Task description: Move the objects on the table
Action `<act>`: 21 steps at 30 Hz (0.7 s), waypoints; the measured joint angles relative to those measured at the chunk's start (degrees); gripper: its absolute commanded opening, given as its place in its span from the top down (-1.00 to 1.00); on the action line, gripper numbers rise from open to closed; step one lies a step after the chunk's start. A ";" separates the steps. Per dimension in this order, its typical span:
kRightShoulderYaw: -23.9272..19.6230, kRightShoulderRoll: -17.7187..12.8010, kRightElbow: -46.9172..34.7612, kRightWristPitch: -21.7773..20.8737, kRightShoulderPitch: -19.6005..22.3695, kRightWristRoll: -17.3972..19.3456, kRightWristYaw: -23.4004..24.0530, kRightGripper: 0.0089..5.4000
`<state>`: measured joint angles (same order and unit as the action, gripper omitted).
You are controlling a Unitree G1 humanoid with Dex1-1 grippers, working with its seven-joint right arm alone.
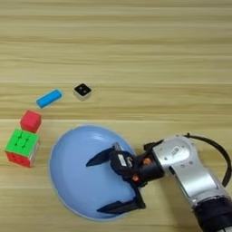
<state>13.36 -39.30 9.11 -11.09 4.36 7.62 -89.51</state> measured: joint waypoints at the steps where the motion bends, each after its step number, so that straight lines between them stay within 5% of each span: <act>1: 0.01 -0.23 -0.08 -0.30 -0.15 0.01 -0.09 -0.99; 21: 7.56 -0.50 -4.73 -3.05 -0.33 -0.52 -1.54 -0.99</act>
<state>20.92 -39.80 4.38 -14.15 4.03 7.10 -91.05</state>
